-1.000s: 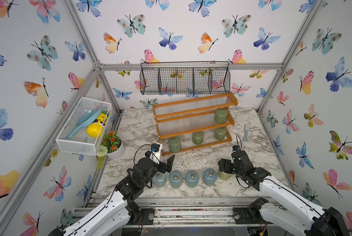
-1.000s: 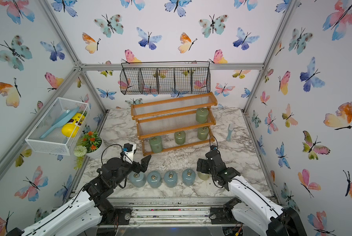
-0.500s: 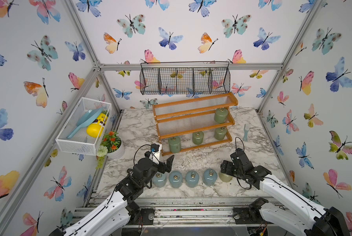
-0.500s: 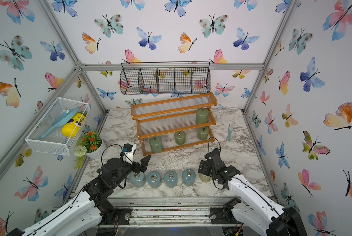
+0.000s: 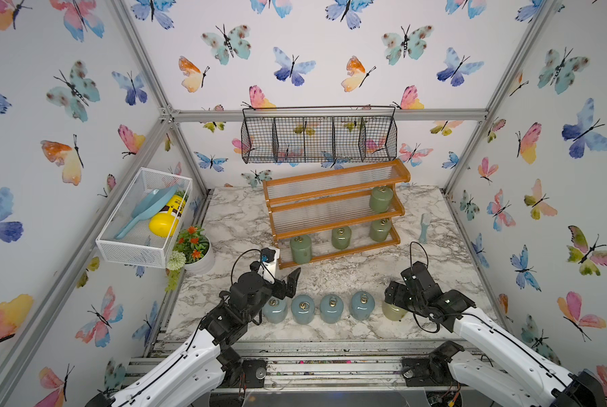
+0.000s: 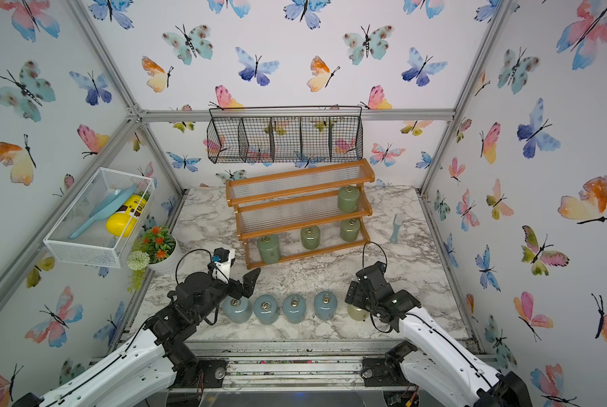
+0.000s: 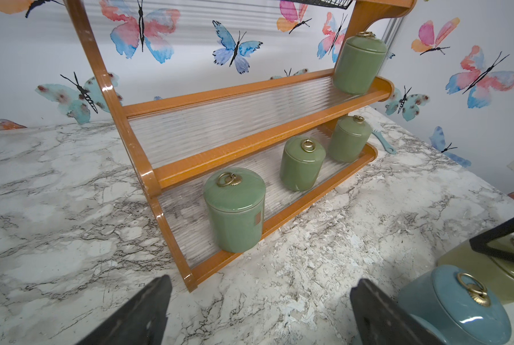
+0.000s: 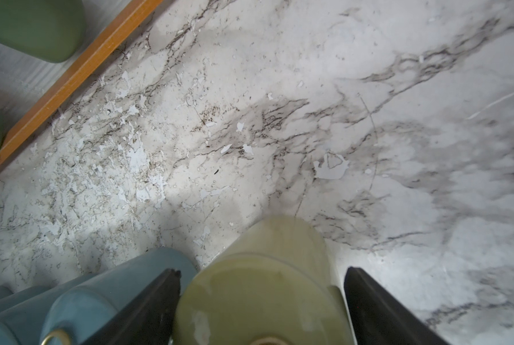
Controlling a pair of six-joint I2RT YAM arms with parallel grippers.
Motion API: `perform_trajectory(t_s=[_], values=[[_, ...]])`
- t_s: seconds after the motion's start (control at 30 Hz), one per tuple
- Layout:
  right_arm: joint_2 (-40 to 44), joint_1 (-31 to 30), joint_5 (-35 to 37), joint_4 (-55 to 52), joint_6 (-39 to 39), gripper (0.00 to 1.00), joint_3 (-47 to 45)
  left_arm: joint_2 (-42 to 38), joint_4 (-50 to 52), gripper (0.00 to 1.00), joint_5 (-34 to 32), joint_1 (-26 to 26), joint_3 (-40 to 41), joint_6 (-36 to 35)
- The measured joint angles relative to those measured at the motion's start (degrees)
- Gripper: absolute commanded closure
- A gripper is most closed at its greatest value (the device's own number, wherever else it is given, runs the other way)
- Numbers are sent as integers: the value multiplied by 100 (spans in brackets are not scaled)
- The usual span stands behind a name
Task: Remove the tea canisters from the shelf
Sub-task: Place the tea canister at the center of the board.
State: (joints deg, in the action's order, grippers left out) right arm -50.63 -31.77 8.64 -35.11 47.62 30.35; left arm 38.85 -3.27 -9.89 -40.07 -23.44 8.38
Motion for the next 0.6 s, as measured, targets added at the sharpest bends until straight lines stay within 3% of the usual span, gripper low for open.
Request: perform_trajectory(t_s=[0.3, 0.6], values=[[-140, -4, 358, -37, -146, 0, 748, 254, -35, 2, 273, 0, -70, -15], [-164, -4, 992, 658, -981, 0, 1569, 1255, -57, 2, 708, 0, -931, -76]])
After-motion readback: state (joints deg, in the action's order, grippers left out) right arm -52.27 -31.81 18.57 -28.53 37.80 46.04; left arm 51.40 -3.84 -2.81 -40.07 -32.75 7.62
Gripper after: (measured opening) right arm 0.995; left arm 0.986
